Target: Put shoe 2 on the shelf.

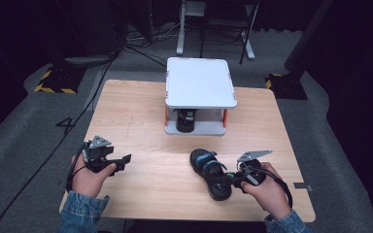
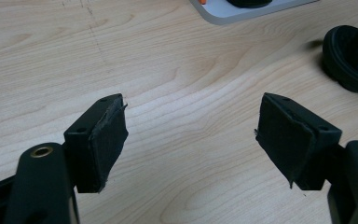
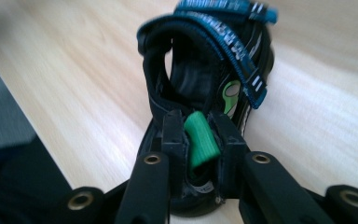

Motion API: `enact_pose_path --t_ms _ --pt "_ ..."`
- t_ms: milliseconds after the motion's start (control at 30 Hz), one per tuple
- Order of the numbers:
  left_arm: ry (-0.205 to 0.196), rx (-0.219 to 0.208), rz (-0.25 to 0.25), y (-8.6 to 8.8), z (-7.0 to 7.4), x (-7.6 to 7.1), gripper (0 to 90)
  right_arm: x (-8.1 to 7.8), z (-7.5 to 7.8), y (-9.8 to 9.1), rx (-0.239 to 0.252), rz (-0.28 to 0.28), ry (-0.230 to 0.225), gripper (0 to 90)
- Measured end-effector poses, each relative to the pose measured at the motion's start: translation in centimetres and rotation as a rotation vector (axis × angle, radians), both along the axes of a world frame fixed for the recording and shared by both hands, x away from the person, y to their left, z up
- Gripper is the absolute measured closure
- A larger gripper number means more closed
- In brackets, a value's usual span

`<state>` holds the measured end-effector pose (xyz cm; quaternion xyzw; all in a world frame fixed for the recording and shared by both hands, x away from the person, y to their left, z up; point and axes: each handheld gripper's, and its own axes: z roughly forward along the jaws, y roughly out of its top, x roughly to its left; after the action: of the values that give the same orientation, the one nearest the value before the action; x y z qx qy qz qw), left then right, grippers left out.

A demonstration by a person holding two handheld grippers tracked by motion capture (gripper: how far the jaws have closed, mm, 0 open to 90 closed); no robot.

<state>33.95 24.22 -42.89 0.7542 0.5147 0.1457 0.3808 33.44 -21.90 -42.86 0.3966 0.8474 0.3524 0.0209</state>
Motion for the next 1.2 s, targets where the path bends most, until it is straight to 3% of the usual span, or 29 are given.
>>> enact_pose_path --t_ms 333,567,600,633,767,1033,1200 --pt "0.003 0.006 0.016 0.7 -0.1 -0.6 24.4 0.4 2.2 -0.3 0.120 -0.114 -0.111 79.4" --pt "0.000 0.009 0.039 1.4 -0.1 -1.5 24.4 2.6 3.5 -0.4 0.216 -0.205 -0.214 79.5" --pt "0.000 0.009 0.039 1.4 -0.1 -1.5 24.5 2.6 3.5 -0.4 0.216 -0.205 -0.214 79.5" --pt "0.001 0.014 0.045 1.8 -0.2 -1.7 24.4 3.7 3.6 -0.3 0.224 -0.234 -0.239 79.5" --pt "0.004 0.015 0.057 2.3 -0.2 -2.1 24.4 5.5 3.6 -0.1 0.226 -0.288 -0.281 79.6" --pt "0.009 0.009 0.077 3.0 -0.4 -2.8 24.4 8.8 3.5 0.8 0.224 -0.348 -0.327 79.7" --pt "0.009 0.011 0.092 3.5 -0.3 -3.1 24.4 11.8 2.5 2.5 0.226 -0.389 -0.340 79.7"
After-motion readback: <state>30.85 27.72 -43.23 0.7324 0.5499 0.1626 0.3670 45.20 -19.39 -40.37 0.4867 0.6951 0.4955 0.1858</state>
